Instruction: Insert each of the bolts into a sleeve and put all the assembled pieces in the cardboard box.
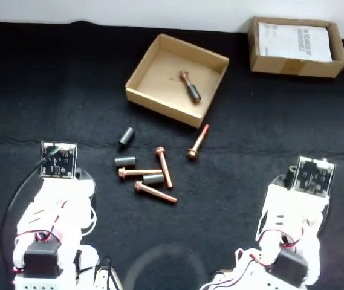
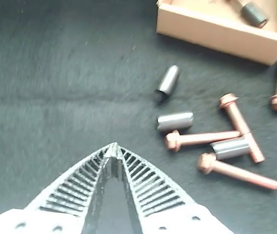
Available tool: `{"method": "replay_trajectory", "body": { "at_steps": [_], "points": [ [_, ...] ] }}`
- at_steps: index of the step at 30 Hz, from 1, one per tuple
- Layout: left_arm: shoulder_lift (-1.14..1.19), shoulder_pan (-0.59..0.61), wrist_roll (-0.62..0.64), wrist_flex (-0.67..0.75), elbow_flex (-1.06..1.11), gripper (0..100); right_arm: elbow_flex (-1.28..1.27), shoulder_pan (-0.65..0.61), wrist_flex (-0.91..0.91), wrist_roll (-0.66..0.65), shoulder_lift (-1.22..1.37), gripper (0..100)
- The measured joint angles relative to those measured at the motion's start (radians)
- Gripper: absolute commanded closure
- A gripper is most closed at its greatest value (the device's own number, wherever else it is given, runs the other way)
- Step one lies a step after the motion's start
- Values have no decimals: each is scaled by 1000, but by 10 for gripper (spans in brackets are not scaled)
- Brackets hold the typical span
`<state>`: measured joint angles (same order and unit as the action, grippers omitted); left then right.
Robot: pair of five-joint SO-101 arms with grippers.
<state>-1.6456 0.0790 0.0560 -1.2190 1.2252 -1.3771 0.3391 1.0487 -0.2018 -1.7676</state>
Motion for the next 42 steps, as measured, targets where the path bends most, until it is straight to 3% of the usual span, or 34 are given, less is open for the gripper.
{"method": "replay_trajectory", "body": {
  "at_steps": [8, 13, 18, 22, 33, 42],
  "points": [
    [611, -52, 227, -29, -445, 991, -227, 86, -198, 0, -40, 992],
    [950, -219, 436, -78, -681, 991, -273, 94, -239, 2, -40, 992],
    [1226, -414, 555, -78, -807, 991, -278, 94, -241, 2, -40, 992],
    [1419, -486, 611, -78, -908, 991, -278, 94, -241, 2, -40, 992],
    [1935, -494, 637, -78, -1211, 990, -279, 94, -241, 81, -40, 992],
    [2147, -459, 663, -83, -1392, 982, -279, 94, -241, 94, -40, 992]
  ]
}}
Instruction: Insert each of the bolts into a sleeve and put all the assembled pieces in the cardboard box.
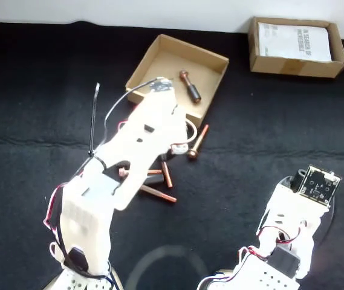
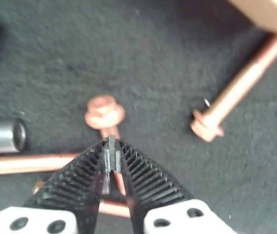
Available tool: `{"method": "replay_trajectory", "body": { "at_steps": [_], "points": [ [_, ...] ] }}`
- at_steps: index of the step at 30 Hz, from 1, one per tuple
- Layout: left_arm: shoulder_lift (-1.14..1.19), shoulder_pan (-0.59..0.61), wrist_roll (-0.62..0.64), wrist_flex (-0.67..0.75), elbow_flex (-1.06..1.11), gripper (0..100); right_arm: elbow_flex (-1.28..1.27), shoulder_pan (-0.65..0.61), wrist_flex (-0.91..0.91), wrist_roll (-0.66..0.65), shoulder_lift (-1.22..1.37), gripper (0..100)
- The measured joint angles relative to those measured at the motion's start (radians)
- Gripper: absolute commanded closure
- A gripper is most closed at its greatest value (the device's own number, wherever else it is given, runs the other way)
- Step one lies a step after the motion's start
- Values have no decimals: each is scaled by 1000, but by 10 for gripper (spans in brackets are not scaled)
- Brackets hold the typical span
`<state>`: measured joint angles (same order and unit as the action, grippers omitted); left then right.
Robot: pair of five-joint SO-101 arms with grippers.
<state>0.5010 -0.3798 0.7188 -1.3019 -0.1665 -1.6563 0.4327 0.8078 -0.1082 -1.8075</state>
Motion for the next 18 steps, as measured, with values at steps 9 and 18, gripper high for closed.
{"method": "replay_trajectory", "body": {
  "at_steps": [9, 18],
  "points": [
    [6, 5, 3, -107, -44, 851, 0, 0, 0, 0, 0, 992],
    [18, 8, 3, -164, -66, 880, 0, 0, 0, 0, 0, 992]
  ]
}}
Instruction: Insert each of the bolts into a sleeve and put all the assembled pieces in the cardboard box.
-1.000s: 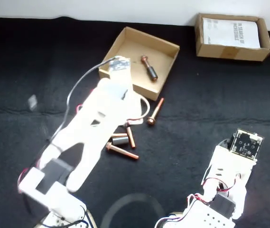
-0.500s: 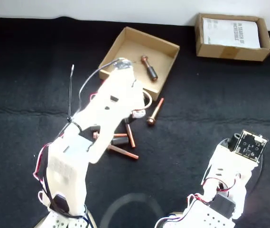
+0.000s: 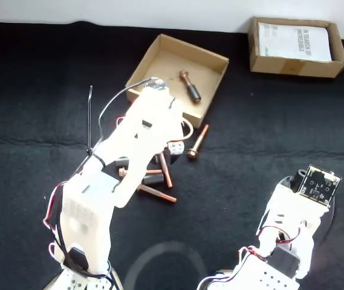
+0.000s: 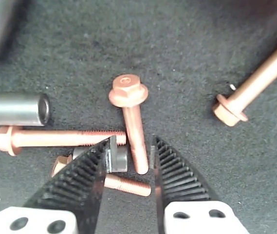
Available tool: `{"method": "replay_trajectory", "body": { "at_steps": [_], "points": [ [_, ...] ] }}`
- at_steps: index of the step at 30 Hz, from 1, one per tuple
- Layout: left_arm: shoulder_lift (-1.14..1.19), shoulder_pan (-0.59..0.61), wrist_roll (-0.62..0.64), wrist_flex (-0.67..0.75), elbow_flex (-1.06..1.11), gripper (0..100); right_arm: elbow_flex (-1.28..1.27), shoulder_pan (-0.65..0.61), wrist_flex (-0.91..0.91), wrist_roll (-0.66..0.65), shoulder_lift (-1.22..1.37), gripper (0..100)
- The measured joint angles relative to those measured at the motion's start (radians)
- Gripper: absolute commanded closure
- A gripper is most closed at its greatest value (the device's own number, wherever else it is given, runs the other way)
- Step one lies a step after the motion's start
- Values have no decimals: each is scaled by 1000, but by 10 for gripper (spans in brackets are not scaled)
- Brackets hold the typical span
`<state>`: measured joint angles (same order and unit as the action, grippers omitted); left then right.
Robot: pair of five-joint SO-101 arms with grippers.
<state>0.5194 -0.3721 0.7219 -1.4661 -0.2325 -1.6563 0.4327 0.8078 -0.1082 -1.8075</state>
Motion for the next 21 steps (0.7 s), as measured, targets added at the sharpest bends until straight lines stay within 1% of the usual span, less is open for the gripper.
{"method": "replay_trajectory", "body": {
  "at_steps": [3, 7, 16, 18, 20, 21],
  "points": [
    [0, 12, 0, 6, 0, 879, 0, 0, 0, 0, 0, 992],
    [43, 15, 0, 58, 0, 879, 0, 0, 0, 0, 0, 992],
    [135, 31, 0, 74, -20, 884, 0, 0, 0, 0, 0, 992],
    [149, 32, 0, 80, -20, 928, 0, 0, 0, 0, 0, 992],
    [155, 38, 2, 83, -26, 999, -2, 0, 0, 0, 0, 992],
    [160, 38, 3, 84, -35, 987, -2, 0, 0, 0, 0, 992]
  ]
}}
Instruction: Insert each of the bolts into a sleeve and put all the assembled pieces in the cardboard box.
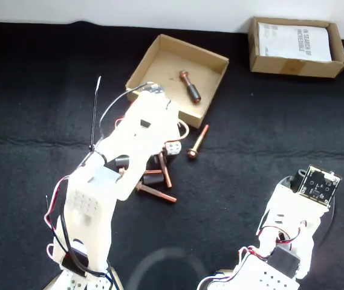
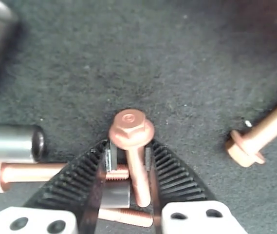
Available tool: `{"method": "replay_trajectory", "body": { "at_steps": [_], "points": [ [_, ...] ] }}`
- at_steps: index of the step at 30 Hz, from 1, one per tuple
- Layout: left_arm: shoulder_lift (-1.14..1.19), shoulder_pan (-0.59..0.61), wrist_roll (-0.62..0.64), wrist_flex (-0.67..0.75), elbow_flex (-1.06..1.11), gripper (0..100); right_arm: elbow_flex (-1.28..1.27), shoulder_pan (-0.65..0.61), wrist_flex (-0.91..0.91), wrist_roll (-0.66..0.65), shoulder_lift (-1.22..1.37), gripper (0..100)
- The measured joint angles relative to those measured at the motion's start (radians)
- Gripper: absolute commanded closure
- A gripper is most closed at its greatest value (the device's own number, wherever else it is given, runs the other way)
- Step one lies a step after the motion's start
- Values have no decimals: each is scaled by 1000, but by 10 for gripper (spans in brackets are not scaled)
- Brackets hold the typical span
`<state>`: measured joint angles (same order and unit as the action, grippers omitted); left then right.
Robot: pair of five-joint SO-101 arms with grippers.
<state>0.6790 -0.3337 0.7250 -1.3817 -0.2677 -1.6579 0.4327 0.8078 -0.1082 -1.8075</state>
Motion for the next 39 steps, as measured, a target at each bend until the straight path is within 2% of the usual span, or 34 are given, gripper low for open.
{"method": "replay_trajectory", "body": {
  "at_steps": [8, 14, 18, 22, 31, 39],
  "points": [
    [18, 6, 2, -2, -72, 992, 0, 0, 0, 0, 0, 992],
    [23, 43, -118, 0, -176, 992, 0, -43, 0, 0, 0, 992],
    [3, 48, -203, -91, -293, 992, 0, -161, -14, 0, 0, 992],
    [-120, 11, -295, -152, -384, 992, 0, -315, -38, 0, 0, 992],
    [-462, 9, -433, -216, -407, 992, 0, -660, -127, 0, 0, 992],
    [-637, 20, -440, -354, -408, 992, 0, -790, -218, 3, 0, 992]
  ]
}}
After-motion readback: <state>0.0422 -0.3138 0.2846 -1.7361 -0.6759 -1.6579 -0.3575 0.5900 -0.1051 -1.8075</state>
